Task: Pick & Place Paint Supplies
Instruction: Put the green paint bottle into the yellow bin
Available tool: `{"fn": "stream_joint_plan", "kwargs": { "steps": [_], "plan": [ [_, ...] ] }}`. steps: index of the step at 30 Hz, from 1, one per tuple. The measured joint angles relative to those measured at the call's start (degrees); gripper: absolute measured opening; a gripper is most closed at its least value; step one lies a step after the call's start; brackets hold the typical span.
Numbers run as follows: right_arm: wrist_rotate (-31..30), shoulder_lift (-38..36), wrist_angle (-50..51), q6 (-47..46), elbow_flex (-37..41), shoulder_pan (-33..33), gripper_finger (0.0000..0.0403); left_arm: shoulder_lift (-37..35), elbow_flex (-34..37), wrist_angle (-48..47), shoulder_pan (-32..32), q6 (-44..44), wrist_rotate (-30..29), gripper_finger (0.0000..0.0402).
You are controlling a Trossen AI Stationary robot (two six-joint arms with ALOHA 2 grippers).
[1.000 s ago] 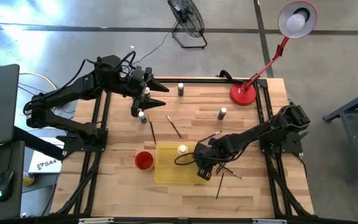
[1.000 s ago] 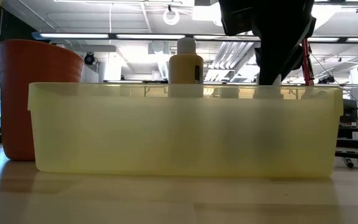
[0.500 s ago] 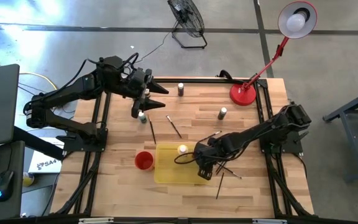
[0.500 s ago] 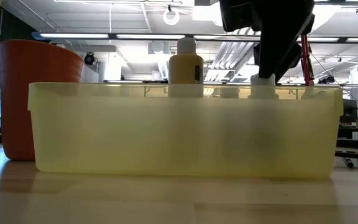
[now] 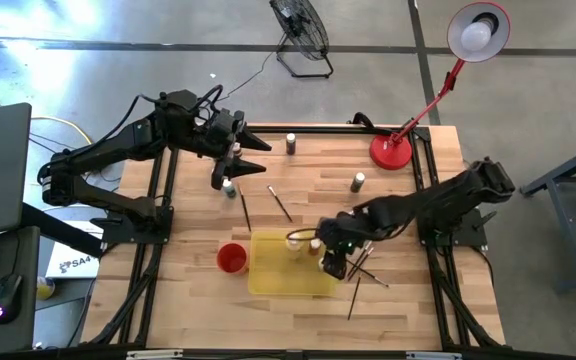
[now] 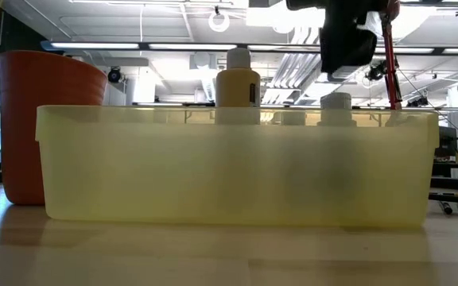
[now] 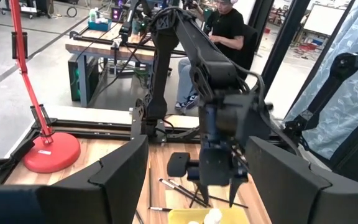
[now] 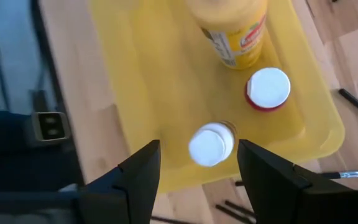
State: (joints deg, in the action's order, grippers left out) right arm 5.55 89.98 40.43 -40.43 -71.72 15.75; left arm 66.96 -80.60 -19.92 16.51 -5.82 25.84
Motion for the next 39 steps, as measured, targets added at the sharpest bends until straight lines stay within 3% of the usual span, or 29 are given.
{"fn": "stream_joint_plan", "kwargs": {
  "steps": [7, 18, 27, 39],
  "plan": [
    [3.9, -5.3, -0.1, -0.2, 0.0, -1.2, 0.0203, 0.0, 0.0, 0.0, 0.0, 0.0, 0.0, 0.0264],
    [-0.6, -14.6, -6.3, 0.1, 0.0, -2.4, 0.0203, 0.0, 0.0, 0.0, 0.0, 0.0, -0.5, 0.0264],
    [-6.7, -19.7, -22.2, 6.9, 0.0, -5.8, 0.0203, 0.0, 0.0, -0.1, 0.0, -0.6, -4.4, 0.0264],
    [-10.2, -19.7, -30.3, 12.2, 0.0, -6.8, 0.0203, 0.3, 0.0, -1.2, 0.0, -12.3, -6.1, 0.0264]
  ]
}}
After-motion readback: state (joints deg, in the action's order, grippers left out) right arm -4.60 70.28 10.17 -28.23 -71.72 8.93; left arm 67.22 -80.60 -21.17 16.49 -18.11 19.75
